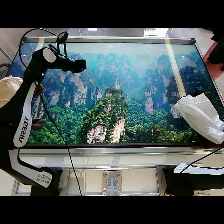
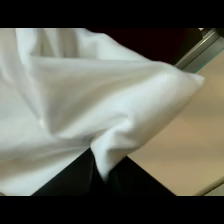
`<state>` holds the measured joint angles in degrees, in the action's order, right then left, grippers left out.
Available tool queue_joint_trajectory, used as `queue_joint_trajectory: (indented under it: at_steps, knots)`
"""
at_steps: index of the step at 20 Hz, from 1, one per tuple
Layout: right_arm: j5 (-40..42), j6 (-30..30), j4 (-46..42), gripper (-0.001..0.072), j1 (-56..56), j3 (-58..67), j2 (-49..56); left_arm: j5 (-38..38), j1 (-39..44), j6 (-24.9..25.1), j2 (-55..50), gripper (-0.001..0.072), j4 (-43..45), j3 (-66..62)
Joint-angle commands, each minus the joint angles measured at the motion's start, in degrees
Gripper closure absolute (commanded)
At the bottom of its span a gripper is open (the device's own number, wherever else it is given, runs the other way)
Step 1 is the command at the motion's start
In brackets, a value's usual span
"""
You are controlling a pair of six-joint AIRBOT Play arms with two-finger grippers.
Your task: Fold the shirts.
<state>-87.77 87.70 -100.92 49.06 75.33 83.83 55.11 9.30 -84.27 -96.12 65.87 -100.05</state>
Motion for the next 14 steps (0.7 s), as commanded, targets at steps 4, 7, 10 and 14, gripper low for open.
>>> queue_joint_trajectory:
  at_steps: [4,7,10,14]
  knots:
    - [6.5,0.6,3.0,0.0364,-3.7,-0.9,-4.2,1.3,0.0,0.0,0.0,0.0697,-4.4,-0.1]
    - [10.8,-1.9,17.0,0.0364,-6.6,6.4,-9.8,2.5,0.0,0.0,0.0,0.0697,-6.1,-0.1]
    - [22.9,-11.7,45.1,0.0365,-11.3,8.0,-14.5,3.9,0.0,-1.0,0.0,0.0697,-6.3,-0.1]
    - [29.7,-22.2,59.7,0.0365,-26.2,5.5,-14.1,4.2,0.0,-3.4,0.0,0.0697,-6.3,-0.1]
